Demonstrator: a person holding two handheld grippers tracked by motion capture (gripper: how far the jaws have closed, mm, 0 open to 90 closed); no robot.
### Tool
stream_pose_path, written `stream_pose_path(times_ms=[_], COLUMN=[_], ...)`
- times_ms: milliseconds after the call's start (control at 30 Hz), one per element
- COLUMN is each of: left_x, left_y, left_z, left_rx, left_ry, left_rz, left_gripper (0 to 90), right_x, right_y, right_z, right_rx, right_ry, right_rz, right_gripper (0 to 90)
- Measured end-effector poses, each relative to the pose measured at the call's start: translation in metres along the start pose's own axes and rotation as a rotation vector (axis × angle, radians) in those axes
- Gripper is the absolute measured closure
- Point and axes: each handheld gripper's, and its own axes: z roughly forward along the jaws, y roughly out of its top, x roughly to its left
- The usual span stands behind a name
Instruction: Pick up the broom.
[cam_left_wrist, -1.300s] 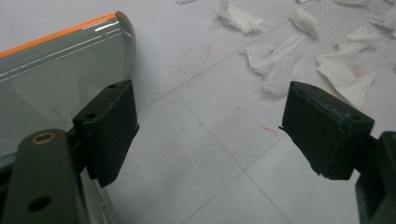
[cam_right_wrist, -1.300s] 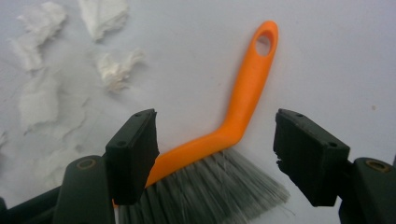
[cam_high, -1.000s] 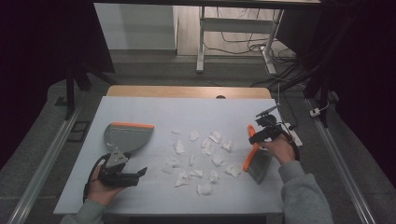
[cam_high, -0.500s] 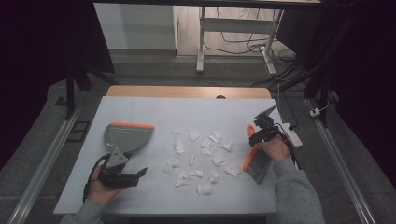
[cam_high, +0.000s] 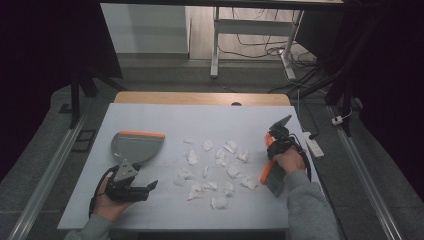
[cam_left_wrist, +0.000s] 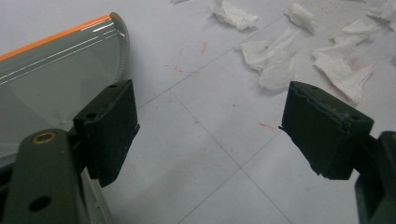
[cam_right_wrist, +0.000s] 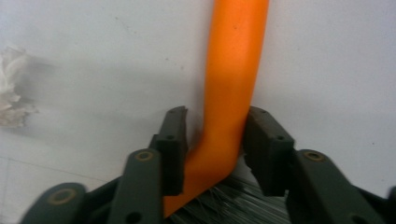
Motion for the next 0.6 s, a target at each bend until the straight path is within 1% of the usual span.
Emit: stream_pose_path(times_ms=[33, 133, 167, 200, 233, 333, 367, 433, 467, 567, 600], left_x=[-0.001, -0.002, -0.002, -0.002, -0.001, -0.001, -0.001, -0.001, -0.001, 0.001, 0.001], left_y=[0.000, 0.000, -0.001, -0.001, -0.001, -0.001, -0.001, -0.001, -0.001, -0.001, -0.001], left_z=[-0.001, -0.001, -0.001, -0.001, -0.001, -0.001, -0.001, -0.001, 0.000, 0.000, 0.000], left_rx=[-0.002, 0.000, 0.000, 0.001, 0.002, 0.003, 0.004, 0.003, 0.001, 0.000, 0.000], left_ry=[0.001, 0.004, 0.006, 0.009, 0.010, 0.013, 0.014, 0.015, 0.014, 0.016, 0.016], left_rz=[0.002, 0.005, 0.006, 0.006, 0.004, 0.003, 0.005, 0.005, 0.004, 0.000, -0.001], left_gripper=[19.7, 19.6, 19.6, 19.6, 19.6, 19.7, 19.7, 19.7, 19.8, 20.0, 20.0], right_x=[0.000, -0.002, -0.002, -0.002, -0.003, -0.002, -0.002, -0.003, -0.008, -0.016, -0.019], right_y=[-0.001, -0.003, -0.003, -0.004, -0.005, -0.008, -0.008, -0.008, -0.008, -0.010, -0.012], right_z=[0.000, 0.000, 0.000, 0.000, 0.000, 0.000, -0.001, -0.001, -0.001, -0.003, -0.003], right_rx=[-0.008, -0.029, -0.029, -0.034, -0.044, -0.059, -0.059, -0.067, -0.066, -0.071, -0.074], right_ry=[0.000, 0.006, 0.006, 0.012, 0.017, 0.011, 0.015, 0.020, 0.054, 0.086, 0.105], right_rz=[0.011, -0.032, -0.032, -0.051, -0.049, -0.064, -0.085, -0.089, -0.123, -0.136, -0.138], right_gripper=[64.2, 70.1, 70.1, 70.3, 70.4, 70.6, 70.7, 70.8, 70.8, 70.8, 70.8])
